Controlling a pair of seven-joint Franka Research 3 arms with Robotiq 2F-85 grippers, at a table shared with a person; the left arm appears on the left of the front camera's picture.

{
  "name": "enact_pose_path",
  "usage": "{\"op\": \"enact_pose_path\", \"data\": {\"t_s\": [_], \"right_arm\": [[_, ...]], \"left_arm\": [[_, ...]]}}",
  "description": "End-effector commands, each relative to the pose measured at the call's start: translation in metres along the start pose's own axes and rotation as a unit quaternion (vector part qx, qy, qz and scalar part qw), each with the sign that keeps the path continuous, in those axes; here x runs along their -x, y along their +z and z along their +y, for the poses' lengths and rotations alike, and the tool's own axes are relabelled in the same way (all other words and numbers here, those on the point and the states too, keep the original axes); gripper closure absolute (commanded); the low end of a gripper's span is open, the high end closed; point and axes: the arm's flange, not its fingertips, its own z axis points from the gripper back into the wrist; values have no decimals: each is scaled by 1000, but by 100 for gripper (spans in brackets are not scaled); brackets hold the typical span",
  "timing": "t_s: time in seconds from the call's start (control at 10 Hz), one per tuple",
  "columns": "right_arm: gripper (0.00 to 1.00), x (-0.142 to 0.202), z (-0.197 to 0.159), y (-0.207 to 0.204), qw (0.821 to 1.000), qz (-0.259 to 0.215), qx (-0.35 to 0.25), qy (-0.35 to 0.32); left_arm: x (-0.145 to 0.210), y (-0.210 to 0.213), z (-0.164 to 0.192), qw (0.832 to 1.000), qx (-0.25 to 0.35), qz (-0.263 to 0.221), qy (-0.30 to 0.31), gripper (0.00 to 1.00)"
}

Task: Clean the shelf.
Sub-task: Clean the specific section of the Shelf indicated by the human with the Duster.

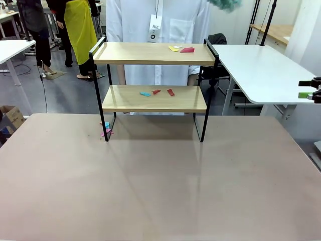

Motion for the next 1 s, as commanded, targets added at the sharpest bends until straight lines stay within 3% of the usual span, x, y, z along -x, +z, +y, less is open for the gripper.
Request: {"op": "enact_pose_path", "data": {"t_s": [0.0,0.5,0.9], "right_arm": [[0,-7,1,-3,1000,12,4,-6],[0,-7,1,-3,1000,12,4,-6],[0,-7,1,-3,1000,12,4,-6]], "left_arm": [[-16,-21,-23,997,-58,-28,31,87],[-1,-84,-54,983,-136,-99,76,87],[19,-119,-60,981,-147,-98,81,87]]}}
